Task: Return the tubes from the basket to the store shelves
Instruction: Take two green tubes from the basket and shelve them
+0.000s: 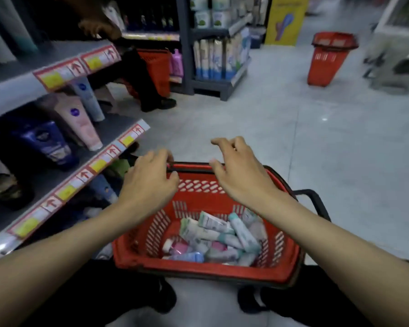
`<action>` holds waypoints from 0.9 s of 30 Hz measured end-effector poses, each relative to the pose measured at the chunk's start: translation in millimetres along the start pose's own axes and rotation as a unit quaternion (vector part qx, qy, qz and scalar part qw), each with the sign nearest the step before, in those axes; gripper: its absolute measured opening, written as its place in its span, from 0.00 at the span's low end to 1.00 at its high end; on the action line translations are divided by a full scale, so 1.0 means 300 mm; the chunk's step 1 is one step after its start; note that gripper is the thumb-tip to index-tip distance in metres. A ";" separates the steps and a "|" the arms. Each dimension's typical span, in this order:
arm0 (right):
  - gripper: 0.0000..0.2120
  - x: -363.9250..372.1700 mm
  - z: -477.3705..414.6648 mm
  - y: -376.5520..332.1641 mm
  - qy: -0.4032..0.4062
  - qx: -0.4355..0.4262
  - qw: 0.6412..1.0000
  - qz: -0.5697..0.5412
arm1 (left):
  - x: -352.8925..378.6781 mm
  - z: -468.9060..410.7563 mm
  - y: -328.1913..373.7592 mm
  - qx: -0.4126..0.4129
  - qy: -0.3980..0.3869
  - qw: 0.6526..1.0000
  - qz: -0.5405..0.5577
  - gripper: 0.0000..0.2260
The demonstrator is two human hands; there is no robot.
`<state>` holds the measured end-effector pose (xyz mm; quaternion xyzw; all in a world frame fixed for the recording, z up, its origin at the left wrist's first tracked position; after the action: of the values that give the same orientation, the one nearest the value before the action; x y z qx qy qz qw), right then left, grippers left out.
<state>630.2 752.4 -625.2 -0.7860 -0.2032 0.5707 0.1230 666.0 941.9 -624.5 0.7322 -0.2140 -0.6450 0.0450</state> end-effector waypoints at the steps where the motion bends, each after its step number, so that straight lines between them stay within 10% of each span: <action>1: 0.21 0.019 0.039 0.051 -0.015 0.016 1.000 0.007 | 0.055 0.007 0.000 -0.002 -0.033 0.999 -0.008 0.11; 11: 0.19 0.330 0.195 0.461 -0.222 0.189 0.956 0.038 | 0.592 -0.037 -0.131 -0.205 -0.300 0.929 0.063 0.07; 27: 0.22 0.977 0.063 0.591 -0.391 0.152 0.904 0.080 | 1.230 -0.086 -0.315 -0.453 -0.374 0.788 0.184 0.14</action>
<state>722.2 729.2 -955.0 -0.4851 -0.0823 0.8641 0.1062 743.0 884.8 -993.9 0.2754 -0.0282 -0.8709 0.4061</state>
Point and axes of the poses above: each hand's wrist, its own z-axis away from the middle knuckle, its own x-axis out of the palm, y = z × x, the point moved 1 cm from there along -z, towards the middle knuckle, and after that the axes turned 4 degrees about -x, right-handed, at the moved point
